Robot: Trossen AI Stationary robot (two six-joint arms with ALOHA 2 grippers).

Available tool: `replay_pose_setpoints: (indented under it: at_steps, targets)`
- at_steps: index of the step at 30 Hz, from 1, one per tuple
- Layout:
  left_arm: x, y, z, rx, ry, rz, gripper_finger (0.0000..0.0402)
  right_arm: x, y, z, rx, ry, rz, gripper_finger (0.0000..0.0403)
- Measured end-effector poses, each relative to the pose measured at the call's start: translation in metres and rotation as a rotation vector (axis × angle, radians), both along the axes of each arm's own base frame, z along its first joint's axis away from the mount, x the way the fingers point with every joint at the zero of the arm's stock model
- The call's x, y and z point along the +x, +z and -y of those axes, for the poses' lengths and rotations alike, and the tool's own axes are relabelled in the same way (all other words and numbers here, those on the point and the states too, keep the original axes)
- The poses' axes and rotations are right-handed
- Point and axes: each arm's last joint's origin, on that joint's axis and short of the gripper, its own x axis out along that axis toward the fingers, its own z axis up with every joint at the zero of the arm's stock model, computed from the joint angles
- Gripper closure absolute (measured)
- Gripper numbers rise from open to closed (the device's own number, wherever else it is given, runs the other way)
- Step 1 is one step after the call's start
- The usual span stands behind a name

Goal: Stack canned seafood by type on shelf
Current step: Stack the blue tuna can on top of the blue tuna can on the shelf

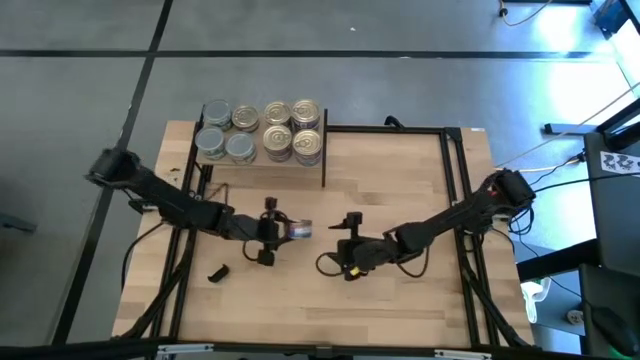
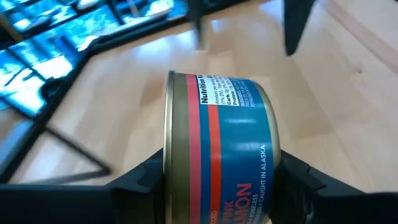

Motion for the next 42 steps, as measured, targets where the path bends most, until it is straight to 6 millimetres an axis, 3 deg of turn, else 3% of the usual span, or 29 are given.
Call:
replay_pose_setpoints:
  at_steps: [5, 15, 24, 32, 38, 42]
  targets:
    - [-0.025, 0.037, 0.003, 0.01, 0.124, -0.054, 0.0222, -0.012, -0.001, -0.008, 0.022, 0.023, -0.064, 0.0055]
    - [-0.051, 0.139, 0.004, 0.082, 0.371, -0.157, 0.0222, -0.014, -0.038, -0.001, 0.139, 0.069, 0.049, 0.0071]
    - [-0.07, 0.194, -0.012, 0.125, 0.494, -0.126, 0.0222, -0.011, -0.043, -0.001, 0.168, 0.102, 0.093, 0.0071]
    - [-0.063, 0.201, -0.055, 0.301, 0.772, -0.148, 0.0222, -0.011, -0.043, -0.001, 0.15, 0.113, 0.091, 0.0071]
    - [-0.047, 0.194, -0.11, 0.368, 0.954, -0.319, 0.0222, -0.011, -0.043, -0.001, 0.147, 0.113, 0.087, 0.0071]
    - [-0.038, 0.187, -0.152, 0.276, 0.947, -0.414, 0.022, -0.011, -0.043, -0.001, 0.144, 0.113, 0.085, 0.0071]
